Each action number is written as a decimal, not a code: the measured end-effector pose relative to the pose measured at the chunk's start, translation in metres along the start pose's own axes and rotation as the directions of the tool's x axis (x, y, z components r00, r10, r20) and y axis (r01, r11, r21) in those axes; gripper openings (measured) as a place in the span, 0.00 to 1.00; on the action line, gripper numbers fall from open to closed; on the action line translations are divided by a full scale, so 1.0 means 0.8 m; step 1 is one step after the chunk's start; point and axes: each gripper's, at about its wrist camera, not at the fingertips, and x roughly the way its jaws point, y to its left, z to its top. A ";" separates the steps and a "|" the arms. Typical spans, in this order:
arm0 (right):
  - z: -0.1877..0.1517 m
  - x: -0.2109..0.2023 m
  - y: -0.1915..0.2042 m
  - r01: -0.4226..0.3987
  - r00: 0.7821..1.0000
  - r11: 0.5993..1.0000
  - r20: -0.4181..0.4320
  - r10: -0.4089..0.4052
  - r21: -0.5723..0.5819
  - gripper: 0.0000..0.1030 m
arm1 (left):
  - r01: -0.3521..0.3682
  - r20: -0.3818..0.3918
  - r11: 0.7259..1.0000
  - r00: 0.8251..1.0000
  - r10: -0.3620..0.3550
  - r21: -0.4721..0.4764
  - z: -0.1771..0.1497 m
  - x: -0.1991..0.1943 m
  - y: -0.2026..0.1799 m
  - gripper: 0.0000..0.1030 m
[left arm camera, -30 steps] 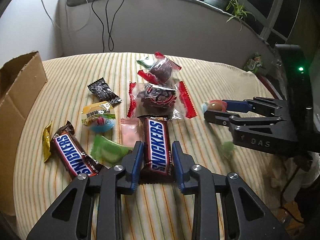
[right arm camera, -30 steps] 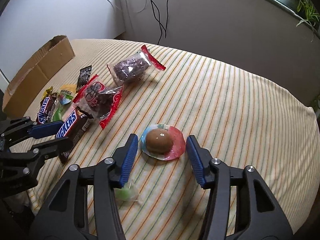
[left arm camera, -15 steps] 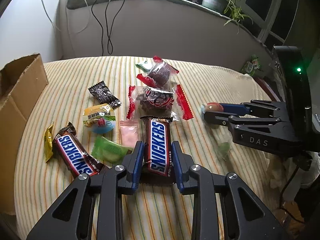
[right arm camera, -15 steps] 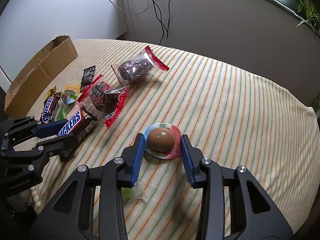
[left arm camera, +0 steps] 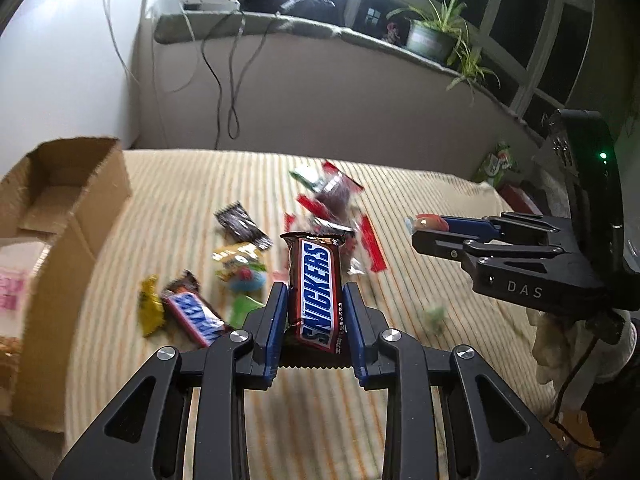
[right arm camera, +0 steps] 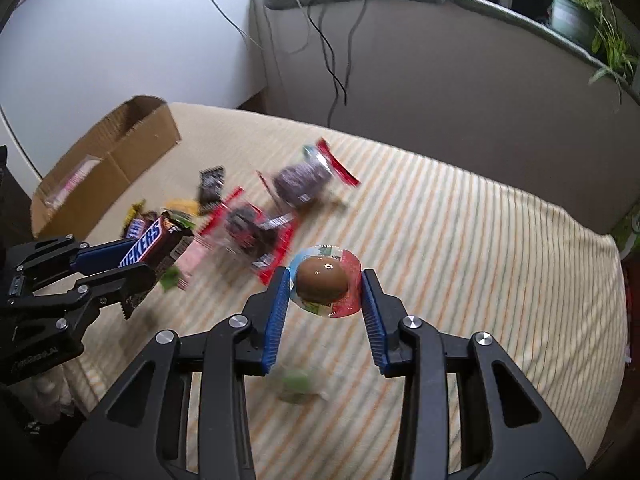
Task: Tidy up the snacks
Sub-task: 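Carry the Snickers bar into the box with the left tool and release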
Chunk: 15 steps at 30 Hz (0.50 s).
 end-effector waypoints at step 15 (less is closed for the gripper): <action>0.083 0.016 0.114 -0.097 0.993 0.986 0.059 0.105 -0.133 0.36 | -0.126 0.109 0.987 0.985 0.137 -0.102 0.014 -0.069 0.099 0.26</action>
